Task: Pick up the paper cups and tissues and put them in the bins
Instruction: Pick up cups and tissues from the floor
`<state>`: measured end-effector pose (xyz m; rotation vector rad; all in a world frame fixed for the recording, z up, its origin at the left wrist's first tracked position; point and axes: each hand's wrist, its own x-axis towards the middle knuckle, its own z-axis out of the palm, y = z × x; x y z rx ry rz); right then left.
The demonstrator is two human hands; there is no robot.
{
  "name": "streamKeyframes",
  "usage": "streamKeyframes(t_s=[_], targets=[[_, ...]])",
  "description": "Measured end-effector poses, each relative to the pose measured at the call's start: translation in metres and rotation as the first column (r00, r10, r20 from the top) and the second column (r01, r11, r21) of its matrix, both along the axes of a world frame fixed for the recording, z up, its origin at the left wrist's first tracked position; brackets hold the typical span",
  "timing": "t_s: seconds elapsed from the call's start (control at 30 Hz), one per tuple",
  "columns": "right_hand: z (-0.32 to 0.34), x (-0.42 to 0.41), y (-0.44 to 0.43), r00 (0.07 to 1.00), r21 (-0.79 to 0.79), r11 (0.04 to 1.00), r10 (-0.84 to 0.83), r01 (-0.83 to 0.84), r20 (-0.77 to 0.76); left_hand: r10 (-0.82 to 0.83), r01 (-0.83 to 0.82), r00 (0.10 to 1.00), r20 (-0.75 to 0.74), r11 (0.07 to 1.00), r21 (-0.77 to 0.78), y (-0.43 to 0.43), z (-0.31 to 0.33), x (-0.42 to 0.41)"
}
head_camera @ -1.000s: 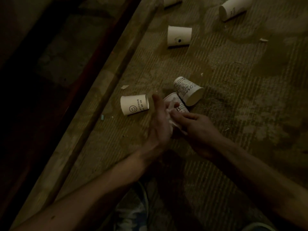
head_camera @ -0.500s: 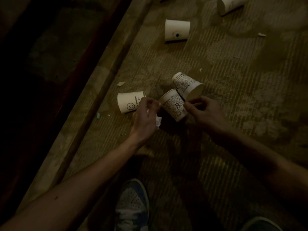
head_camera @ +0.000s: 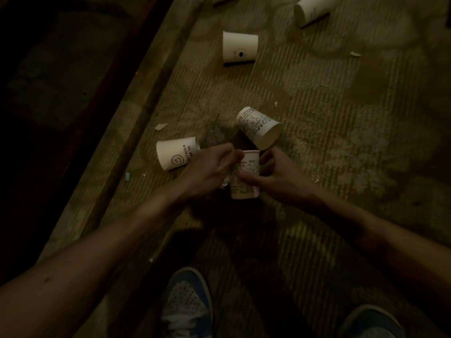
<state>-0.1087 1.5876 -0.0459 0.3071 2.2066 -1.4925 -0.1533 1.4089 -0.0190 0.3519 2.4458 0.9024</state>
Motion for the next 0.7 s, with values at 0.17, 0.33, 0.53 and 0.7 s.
streamKeyframes(t_s=[0.17,0.33,0.53,0.7], targets=[[0.077,-0.006,0.046,0.992,-0.062,0.995,-0.078,0.072,-0.101,-0.265,0.272,0.95,-0.166,0.962,0.017,0.042,0.077,-0.024],[0.181,0.003,0.126,0.914,0.043,0.958,-0.256,0.283,-0.315,-0.385,0.454,0.82,-0.423,0.888,0.07,0.138,0.171,-0.046],[0.274,0.081,0.245,0.838,0.153,0.855,-0.423,0.495,-0.344,-0.587,0.747,0.61,-0.531,0.65,0.14,0.286,0.24,-0.005],[0.282,0.17,0.303,0.76,0.299,0.699,-0.584,0.65,-0.287,-0.72,0.873,0.47,-0.511,0.463,0.151,0.387,0.224,0.061]])
